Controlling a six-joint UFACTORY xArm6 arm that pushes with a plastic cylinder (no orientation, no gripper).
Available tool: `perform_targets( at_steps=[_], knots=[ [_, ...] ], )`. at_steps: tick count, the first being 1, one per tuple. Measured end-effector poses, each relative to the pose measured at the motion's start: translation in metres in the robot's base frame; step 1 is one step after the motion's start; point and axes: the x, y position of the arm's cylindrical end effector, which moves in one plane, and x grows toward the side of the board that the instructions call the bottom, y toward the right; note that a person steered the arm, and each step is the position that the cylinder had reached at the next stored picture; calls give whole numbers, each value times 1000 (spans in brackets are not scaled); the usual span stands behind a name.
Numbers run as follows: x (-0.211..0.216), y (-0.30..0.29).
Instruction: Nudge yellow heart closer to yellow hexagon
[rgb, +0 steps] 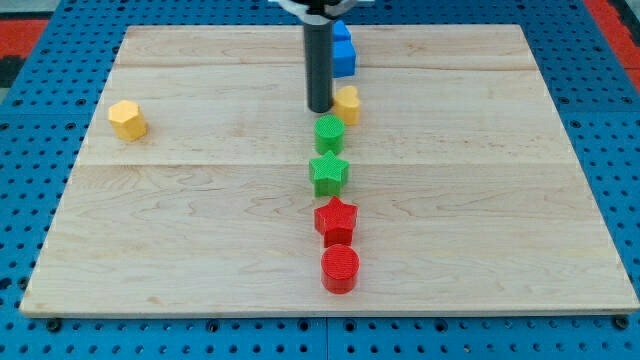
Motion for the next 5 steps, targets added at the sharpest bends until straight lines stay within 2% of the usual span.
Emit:
perform_targets(
  at_steps=[1, 3, 4, 5],
  knots=[
    [-2, 67],
    [-36, 34],
    [-51, 102],
    [-18, 147]
  ],
)
